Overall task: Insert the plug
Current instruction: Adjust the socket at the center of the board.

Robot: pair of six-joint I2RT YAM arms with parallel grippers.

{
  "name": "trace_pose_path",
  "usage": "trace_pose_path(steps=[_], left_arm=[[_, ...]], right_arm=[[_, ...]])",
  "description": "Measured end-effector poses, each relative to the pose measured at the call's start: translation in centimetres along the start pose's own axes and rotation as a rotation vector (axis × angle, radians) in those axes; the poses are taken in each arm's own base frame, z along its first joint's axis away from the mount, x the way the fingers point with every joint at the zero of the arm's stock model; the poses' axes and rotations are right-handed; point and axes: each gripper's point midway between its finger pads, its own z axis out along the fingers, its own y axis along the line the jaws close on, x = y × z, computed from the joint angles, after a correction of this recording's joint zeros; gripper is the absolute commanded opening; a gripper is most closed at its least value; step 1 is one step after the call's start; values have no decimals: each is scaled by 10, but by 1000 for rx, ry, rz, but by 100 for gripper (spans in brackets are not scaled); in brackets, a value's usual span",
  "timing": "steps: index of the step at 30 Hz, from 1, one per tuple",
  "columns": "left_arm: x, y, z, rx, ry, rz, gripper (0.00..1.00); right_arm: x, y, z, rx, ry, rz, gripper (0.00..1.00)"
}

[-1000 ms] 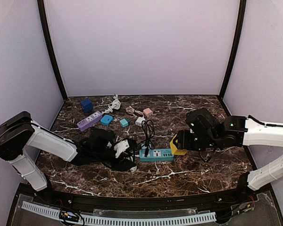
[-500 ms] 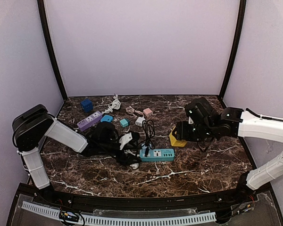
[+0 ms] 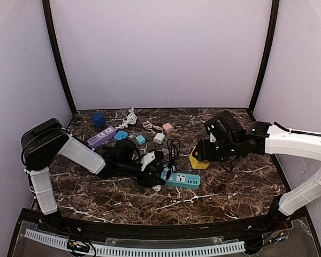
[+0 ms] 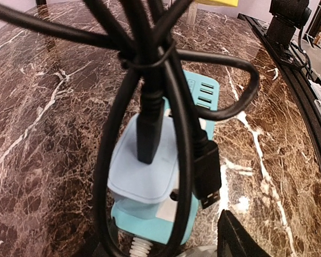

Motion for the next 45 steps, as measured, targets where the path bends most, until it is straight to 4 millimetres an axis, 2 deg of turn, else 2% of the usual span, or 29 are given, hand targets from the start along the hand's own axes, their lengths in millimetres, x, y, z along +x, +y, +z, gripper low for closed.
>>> trace_pose_path(steps=[5, 8, 12, 16, 19, 23, 25, 28, 31, 33, 36, 37, 40, 43, 45], left_arm=[[4, -13, 2, -32, 16, -53, 55], [7, -28, 2, -56, 38, -109, 62], [10, -46, 1, -62, 63, -155, 71], [9, -51, -15, -54, 111, -118, 78], [8, -39, -41, -30, 158, -62, 80], [-1, -3, -78, -15, 212, 111, 80], [-3, 9, -90, -11, 241, 220, 81], [3, 14, -95, 7, 291, 356, 82], [18, 20, -93, 28, 345, 443, 83], [34, 24, -89, 49, 389, 472, 79], [55, 28, -84, 63, 445, 494, 61], [55, 31, -83, 50, 446, 509, 56], [54, 35, -83, 24, 447, 512, 34], [53, 29, -84, -5, 454, 499, 25], [53, 16, -84, -6, 467, 464, 21]], right_arm=[[-3, 1, -11, -16, -18, 56, 0], [1, -3, -17, 6, -27, 106, 0], [24, 6, -19, 25, 0, 132, 0], [45, 13, -13, 48, 41, 137, 0], [51, 12, -9, 68, 56, 142, 0], [49, 10, -9, 77, 41, 143, 0], [47, 9, -9, 82, 33, 140, 0], [46, 8, -9, 87, 24, 134, 0], [45, 7, -9, 91, 18, 123, 0], [44, 7, -9, 92, 17, 115, 0], [44, 7, -9, 92, 17, 114, 0], [44, 8, -9, 91, 18, 114, 0], [45, 9, -9, 85, 22, 122, 0], [46, 12, -7, 65, 22, 143, 0], [48, 14, -6, 56, 25, 148, 0]])
